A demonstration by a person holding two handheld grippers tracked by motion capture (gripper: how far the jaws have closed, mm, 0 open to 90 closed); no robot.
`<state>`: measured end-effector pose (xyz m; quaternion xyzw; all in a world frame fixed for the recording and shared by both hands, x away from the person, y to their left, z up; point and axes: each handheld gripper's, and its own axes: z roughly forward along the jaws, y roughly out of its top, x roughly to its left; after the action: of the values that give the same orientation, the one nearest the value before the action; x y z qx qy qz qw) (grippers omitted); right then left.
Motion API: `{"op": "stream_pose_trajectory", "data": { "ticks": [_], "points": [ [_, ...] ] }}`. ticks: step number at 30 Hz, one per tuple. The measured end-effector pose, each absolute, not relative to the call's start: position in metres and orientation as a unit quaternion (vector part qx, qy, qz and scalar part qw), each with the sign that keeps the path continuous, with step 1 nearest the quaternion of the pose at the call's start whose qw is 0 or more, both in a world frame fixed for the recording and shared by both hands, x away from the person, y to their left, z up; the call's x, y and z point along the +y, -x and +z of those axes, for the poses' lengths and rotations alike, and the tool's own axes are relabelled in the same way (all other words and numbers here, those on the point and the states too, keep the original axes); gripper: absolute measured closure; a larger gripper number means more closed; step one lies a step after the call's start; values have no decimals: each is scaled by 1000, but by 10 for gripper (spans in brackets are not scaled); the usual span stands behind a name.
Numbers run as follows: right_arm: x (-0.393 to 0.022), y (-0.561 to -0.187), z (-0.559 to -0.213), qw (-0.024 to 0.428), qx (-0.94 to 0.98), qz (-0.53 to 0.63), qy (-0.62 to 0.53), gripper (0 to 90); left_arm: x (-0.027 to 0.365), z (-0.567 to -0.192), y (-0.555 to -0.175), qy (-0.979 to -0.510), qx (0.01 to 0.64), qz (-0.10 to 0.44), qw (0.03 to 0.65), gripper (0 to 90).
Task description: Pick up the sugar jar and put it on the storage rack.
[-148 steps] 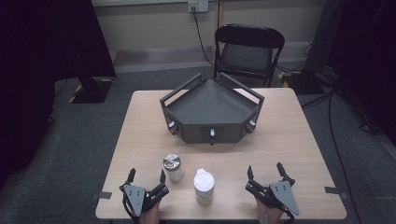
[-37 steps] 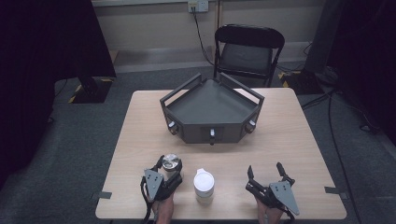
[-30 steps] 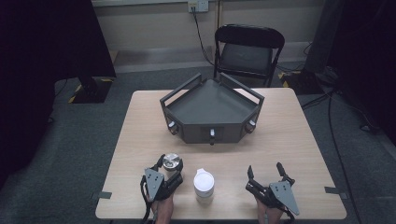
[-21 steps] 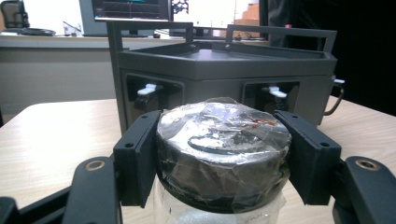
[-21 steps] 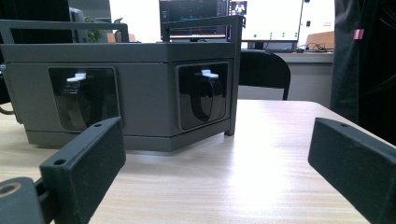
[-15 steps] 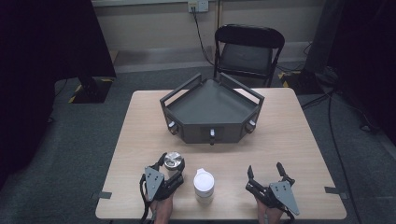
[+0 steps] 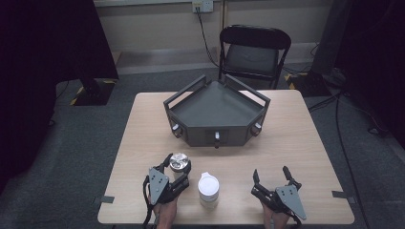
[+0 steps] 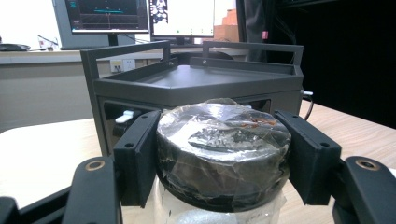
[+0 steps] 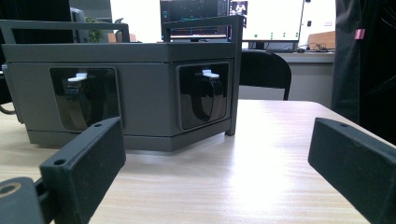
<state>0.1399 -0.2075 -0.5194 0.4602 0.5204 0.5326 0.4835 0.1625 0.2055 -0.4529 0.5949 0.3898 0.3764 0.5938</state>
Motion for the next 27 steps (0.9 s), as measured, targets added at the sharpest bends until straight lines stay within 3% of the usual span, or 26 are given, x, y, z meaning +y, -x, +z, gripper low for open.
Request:
{"op": "stream_pose_trajectory", "data": {
  "ticks": [27],
  "points": [
    [-208, -139, -519, 483, 521, 533, -460, 27, 205, -411, -192, -608, 351, 354, 618, 350]
  ]
}}
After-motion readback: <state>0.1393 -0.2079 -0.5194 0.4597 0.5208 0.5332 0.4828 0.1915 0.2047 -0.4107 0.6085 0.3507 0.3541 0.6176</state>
